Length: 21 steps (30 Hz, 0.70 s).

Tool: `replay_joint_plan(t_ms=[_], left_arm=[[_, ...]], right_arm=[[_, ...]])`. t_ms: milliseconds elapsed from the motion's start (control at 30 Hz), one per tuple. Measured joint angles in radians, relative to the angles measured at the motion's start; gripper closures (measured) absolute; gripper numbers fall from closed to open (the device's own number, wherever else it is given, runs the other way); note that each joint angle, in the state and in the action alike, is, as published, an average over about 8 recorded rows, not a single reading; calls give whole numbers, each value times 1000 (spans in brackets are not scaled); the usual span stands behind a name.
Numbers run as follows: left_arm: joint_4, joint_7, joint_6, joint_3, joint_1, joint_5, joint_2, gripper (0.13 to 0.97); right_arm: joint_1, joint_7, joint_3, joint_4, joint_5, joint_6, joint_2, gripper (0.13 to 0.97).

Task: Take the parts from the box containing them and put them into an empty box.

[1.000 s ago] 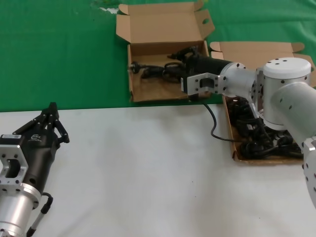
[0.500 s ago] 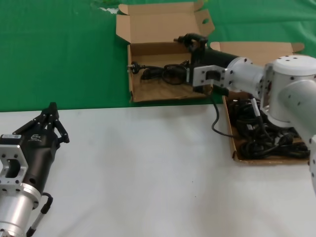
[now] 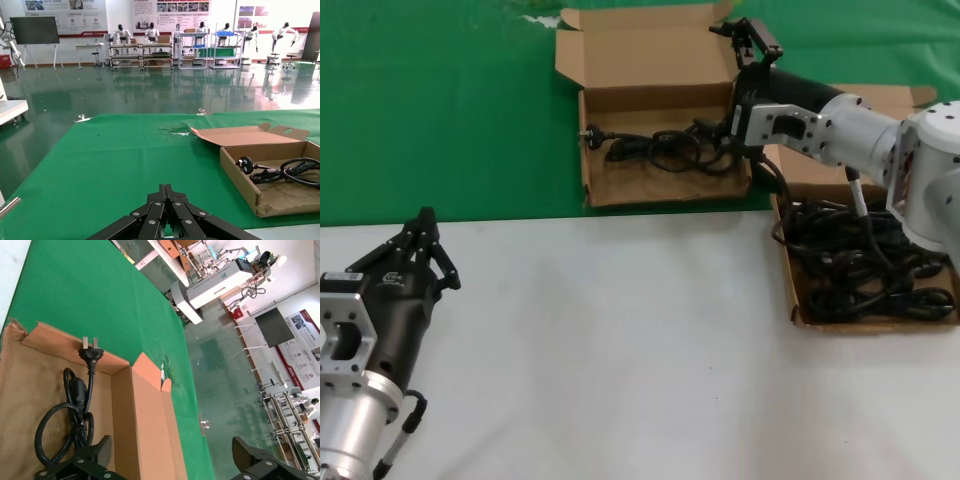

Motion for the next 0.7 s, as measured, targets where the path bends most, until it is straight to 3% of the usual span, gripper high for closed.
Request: replay_joint_plan(t_ms=[200, 500, 700], left_arm=[[0, 0, 0, 0, 0, 0, 0, 936], [0, 0, 0, 0, 0, 0, 0, 859], [0, 0, 0, 0, 0, 0, 0, 821]], right_arm=[[-38, 42, 5, 45, 4, 18, 7, 251], [-157, 173, 22, 178, 17, 79, 26, 157], [-249, 274, 36, 280, 28, 125, 40, 139]])
